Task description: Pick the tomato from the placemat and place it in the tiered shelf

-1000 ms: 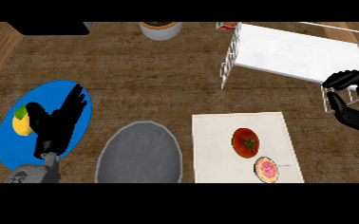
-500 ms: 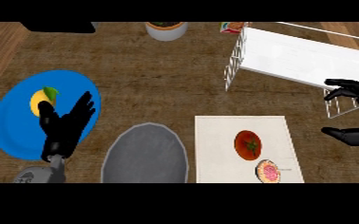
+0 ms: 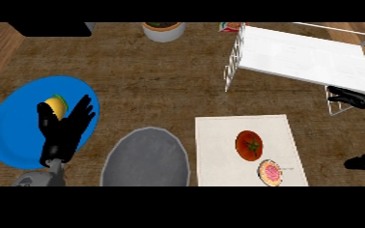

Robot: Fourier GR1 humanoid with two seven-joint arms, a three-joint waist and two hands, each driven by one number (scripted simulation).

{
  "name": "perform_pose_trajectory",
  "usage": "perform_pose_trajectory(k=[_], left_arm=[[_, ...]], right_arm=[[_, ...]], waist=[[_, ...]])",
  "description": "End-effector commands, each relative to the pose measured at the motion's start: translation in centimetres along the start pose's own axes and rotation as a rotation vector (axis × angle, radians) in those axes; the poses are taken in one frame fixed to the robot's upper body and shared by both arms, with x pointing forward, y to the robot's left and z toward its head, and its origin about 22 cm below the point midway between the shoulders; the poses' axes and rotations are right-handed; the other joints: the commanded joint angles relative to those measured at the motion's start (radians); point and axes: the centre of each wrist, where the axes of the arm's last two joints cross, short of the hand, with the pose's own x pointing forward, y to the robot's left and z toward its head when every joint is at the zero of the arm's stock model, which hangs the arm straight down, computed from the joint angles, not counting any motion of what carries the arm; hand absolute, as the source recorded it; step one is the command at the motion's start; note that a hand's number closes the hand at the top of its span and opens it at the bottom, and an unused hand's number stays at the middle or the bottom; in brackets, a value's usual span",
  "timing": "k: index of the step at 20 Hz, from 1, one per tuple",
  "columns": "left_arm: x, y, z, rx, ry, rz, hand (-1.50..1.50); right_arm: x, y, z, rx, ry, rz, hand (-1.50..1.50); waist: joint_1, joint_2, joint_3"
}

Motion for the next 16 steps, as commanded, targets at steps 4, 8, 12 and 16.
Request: perform_pose_trajectory(k=[4, 8, 12, 16], left_arm=[[-1.0, 0.2, -0.8, 0.015, 0.022, 0.011, 0.00], [-1.1, 0.6, 0.2, -0.006, 0.006, 0.012, 0.00], [-2.1, 0.4, 0.5, 0.014, 0.036, 0.010, 0.00], [-1.3, 0.1, -0.2, -0.013, 0.037, 0.008, 0.00]], right_arm=[[6.4, 2.2, -3.9, 0.082, 0.072, 0.070, -1.50], [8.7, 5.7, -4.5, 0.029, 0.139, 0.092, -1.50], [11.5, 7.0, -4.1, 0.016, 0.205, 0.191, -1.50], [10.3, 10.5, -5.8, 0.064, 0.260, 0.213, -1.50]], waist=[[-0.009, 0.003, -0.001], [-0.004, 0.003, 0.000], [-0.008, 0.002, 0.000], [0.001, 0.005, 0.001]])
